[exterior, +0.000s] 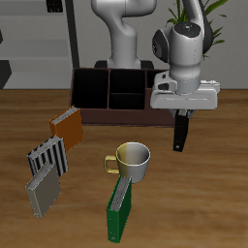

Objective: Place the black book into the back desk caddy's front compartment

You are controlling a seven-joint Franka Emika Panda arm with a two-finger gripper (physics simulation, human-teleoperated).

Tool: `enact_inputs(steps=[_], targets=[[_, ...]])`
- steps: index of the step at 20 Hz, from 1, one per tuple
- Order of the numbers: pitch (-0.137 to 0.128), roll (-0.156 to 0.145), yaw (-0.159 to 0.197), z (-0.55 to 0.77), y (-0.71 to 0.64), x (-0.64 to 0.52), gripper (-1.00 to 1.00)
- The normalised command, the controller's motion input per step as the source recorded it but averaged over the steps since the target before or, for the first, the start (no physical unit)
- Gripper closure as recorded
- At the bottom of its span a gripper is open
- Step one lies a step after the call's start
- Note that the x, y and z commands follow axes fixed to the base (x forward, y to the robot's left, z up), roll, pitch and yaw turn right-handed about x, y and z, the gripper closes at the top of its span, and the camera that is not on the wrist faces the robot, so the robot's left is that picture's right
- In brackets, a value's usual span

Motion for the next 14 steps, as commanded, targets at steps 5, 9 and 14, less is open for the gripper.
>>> enact_inputs(steps=[5, 9, 14], targets=[[-0.002, 0.077, 0.106, 0.61, -0.24, 0.05, 1.0], [-0.058, -0.037, 0.136, 0.54, -0.47, 0.09, 1.0], [-0.083, -0.057, 0.127, 0.62, -0.57, 0.01, 1.0]])
